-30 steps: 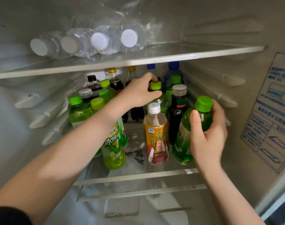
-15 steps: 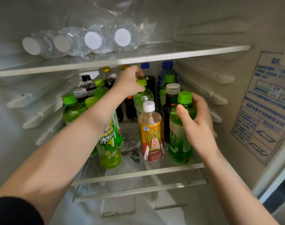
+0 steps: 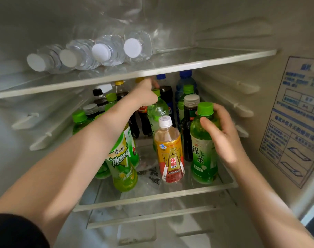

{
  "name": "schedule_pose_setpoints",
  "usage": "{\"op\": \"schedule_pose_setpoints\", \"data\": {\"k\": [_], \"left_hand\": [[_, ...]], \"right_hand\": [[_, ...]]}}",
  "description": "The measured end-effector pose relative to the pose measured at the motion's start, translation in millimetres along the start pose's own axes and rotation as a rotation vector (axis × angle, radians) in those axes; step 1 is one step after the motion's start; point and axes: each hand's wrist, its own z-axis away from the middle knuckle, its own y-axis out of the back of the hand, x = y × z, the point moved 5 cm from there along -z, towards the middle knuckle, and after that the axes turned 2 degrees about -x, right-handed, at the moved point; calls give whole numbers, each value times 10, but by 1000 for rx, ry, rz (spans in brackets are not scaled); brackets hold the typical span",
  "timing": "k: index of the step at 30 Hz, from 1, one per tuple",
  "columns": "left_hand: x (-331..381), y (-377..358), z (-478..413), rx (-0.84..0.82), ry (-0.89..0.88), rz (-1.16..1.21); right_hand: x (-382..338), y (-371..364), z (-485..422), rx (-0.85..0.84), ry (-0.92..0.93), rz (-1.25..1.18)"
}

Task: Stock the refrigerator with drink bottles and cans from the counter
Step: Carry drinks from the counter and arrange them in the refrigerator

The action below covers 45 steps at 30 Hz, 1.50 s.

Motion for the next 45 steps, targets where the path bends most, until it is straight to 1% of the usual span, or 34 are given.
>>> {"op": "schedule_pose_setpoints", "data": {"k": [3, 4, 6, 7, 13, 15, 18, 20, 22, 26, 32, 34, 39, 43, 45], "left_hand": [[38, -6, -44, -4, 21, -58], [85, 0, -58, 22, -8, -86], [249, -3, -78, 85, -126, -142], [343, -24, -82, 90, -176, -158], [805, -275, -119, -119, -365, -234], [866, -347, -123, -184, -393, -252], [939, -374, -120, -207, -417, -229], [971, -342, -78, -193, -467, -186], [949, -315, -4, -213, -510, -195], [834, -328, 108, -254, -504, -266], [749, -267, 252, -202, -472, -245], [755, -270, 311, -188, -468, -222], [760, -265, 433, -191, -467, -196], [748, -228, 529, -190, -509, -170], [750, -227, 558, -199, -520, -166]], "right_hand": [[13, -9, 2, 19, -8, -44], [20, -13, 2, 19, -12, -55], [30, -14, 3, 16, -16, -60], [37, -12, 3, 17, -18, -61], [47, -2, 7, 25, -24, -67], [40, -2, 12, 29, -23, -56], [31, 8, 31, 49, -18, -6], [23, 13, 45, 77, -7, 47], [8, 13, 58, 107, -1, 105], [-6, 18, 76, 164, 16, 229], [-70, 25, 117, 311, 48, 425], [-109, 30, 125, 354, 68, 457], [-146, 68, 165, 418, 80, 493], [-196, 105, 238, 458, 117, 613], [-213, 125, 239, 441, 108, 663]]}}
